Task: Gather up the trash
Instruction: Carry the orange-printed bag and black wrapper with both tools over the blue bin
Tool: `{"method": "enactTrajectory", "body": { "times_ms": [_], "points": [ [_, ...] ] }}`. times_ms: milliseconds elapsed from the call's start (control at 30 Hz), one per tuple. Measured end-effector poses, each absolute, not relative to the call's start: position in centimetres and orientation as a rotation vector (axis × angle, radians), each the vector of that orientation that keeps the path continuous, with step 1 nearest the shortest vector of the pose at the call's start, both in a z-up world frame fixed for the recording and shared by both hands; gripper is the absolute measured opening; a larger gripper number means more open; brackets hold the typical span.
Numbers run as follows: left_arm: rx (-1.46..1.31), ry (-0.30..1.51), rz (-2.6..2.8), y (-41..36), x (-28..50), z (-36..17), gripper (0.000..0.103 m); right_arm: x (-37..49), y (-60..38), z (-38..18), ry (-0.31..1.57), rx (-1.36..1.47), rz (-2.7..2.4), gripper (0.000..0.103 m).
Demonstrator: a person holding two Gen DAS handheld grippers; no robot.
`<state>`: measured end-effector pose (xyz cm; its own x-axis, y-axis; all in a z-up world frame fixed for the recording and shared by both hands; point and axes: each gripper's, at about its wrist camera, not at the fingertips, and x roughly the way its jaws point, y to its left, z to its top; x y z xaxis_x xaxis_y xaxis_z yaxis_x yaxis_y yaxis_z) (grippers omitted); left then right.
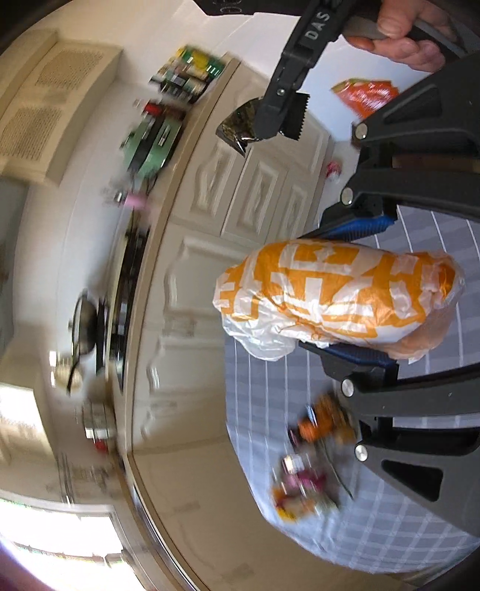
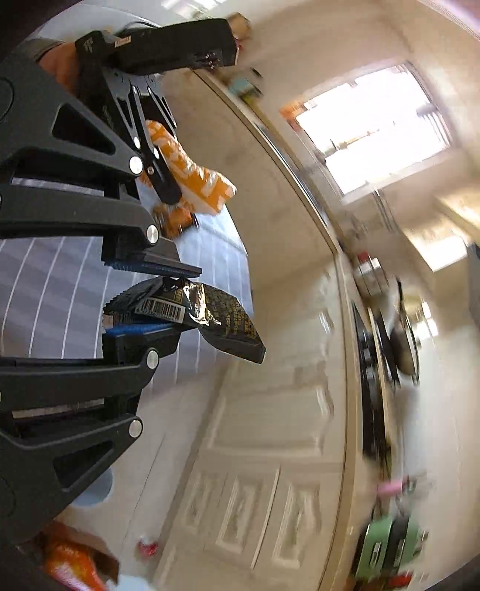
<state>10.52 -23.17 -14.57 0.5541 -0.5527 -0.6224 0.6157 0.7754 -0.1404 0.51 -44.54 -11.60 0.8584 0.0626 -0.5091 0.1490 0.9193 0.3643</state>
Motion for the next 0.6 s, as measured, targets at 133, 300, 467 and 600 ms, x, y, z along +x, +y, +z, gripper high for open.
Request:
{"method": "enactTrajectory", "body": {
  "times_ms": [133, 300, 467, 600],
  "points": [
    [0.153, 0.744, -0.792, -29.7, 9.5, -16.0, 0.047, -2.8, -50.9, -14.0, 0.568, 0.457, -0.200, 0.022],
    [0.227, 0.807, -0.919, -37.4, 7.1, -18.9, 0.047, -6.3, -57.5, -18.7, 0.639, 0.540, -0.359, 0.022],
    [0.299, 0.881, -0.998, -43.4, 5.3, -22.2, 0.047, -8.4, -61.3, -23.0, 0.702, 0.620, -0.418, 0.022],
    [0.362, 0.959, -1.036, -48.3, 4.3, -25.7, 0.047, -9.0, -63.8, -26.9, 0.760, 0.693, -0.438, 0.022]
  ]
}}
